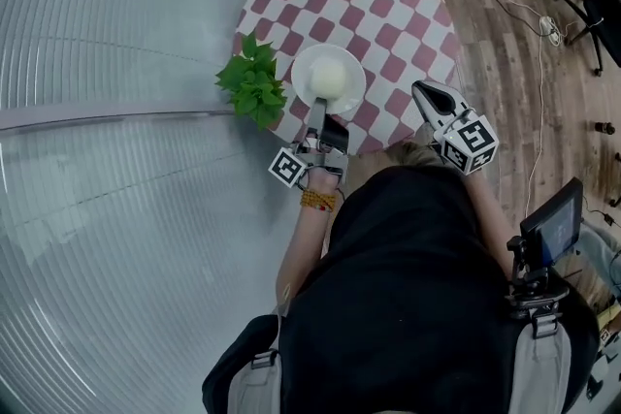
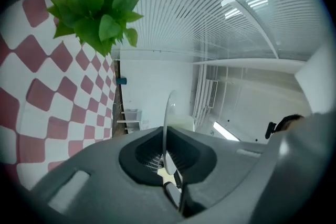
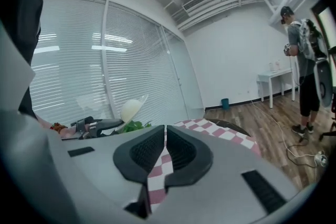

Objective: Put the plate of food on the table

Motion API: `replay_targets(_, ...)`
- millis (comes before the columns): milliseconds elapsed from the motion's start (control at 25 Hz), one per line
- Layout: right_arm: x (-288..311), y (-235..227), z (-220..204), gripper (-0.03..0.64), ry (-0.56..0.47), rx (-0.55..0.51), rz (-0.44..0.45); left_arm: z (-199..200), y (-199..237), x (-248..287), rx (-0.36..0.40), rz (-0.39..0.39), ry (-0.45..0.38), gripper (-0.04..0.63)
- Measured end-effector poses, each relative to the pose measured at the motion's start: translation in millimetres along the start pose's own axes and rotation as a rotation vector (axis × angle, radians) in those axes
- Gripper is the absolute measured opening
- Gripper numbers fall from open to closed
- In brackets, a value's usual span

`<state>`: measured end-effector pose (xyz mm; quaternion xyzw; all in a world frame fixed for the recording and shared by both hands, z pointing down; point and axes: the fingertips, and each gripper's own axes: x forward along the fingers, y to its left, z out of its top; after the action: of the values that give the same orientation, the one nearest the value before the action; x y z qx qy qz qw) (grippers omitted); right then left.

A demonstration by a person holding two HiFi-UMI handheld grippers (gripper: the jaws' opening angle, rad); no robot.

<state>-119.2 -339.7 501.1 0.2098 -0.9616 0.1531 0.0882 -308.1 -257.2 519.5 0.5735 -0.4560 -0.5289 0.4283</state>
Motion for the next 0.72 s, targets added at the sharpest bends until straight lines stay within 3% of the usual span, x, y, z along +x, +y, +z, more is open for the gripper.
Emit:
replay_targets(440, -24, -131, 1, 0.018, 0.027, 0.133, -0.245, 31, 80, 166, 0.043, 0.133, 0.012, 0.014)
replay_targets(600, -31, -154, -2, 0.018, 0.043, 0.174, -0.304, 50, 113, 198, 0.049, 0.258, -0.059, 0.014)
replay_targets(720, -31, -163, -10, 0.018, 0.059, 0.191, -0.327, 50, 142, 215, 0.016, 0.300, -0.099, 0.014)
